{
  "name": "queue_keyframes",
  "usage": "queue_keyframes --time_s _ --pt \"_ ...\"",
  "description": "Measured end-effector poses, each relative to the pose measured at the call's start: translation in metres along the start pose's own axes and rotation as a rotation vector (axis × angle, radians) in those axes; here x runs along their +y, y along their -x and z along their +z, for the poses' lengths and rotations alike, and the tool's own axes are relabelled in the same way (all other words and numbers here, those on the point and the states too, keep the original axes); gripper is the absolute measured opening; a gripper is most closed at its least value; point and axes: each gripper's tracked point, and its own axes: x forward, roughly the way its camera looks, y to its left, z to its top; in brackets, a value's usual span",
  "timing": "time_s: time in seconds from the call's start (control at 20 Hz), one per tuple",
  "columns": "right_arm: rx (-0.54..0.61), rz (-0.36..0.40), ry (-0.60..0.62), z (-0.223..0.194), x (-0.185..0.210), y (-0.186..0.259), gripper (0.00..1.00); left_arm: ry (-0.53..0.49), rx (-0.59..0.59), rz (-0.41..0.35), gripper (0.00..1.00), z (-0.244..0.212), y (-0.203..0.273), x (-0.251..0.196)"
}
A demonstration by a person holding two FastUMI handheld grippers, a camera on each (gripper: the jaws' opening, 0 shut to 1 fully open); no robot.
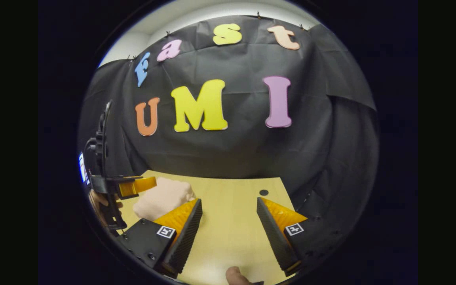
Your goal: First open the suitcase, pack the skin care products into it, and then close the suitcase.
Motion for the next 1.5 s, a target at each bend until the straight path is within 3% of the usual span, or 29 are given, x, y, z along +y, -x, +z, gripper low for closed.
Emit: queue_keyframes --time_s 0.05,0.15,0.3,0.55,0.85,1.5 --pt "-0.027 0.004 0.028 0.006 0.015 0.000 0.77 -0.003 -0.032 0.027 0.98 0.012 0.013 0.015" --pt "-0.066 0.024 0.076 0.011 0.045 0.004 0.82 -0.008 -0.071 0.067 0.98 0.023 0.035 0.036" --pt "-0.071 0.057 0.110 0.004 0.085 0.008 0.78 -0.039 -0.107 0.104 0.98 0.030 0.062 0.055" --pt "-0.078 0.029 0.094 -0.004 0.115 0.017 0.80 -0.171 -0.187 0.049 0.98 0.044 0.085 0.051" --pt "-0.083 -0.033 0.066 -0.006 0.116 0.017 0.80 -0.196 -0.201 -0.004 0.98 0.042 0.087 0.046" --pt "-0.064 -0.111 0.063 -0.005 0.077 0.017 0.80 -0.210 -0.181 -0.035 0.98 0.032 0.072 0.024"
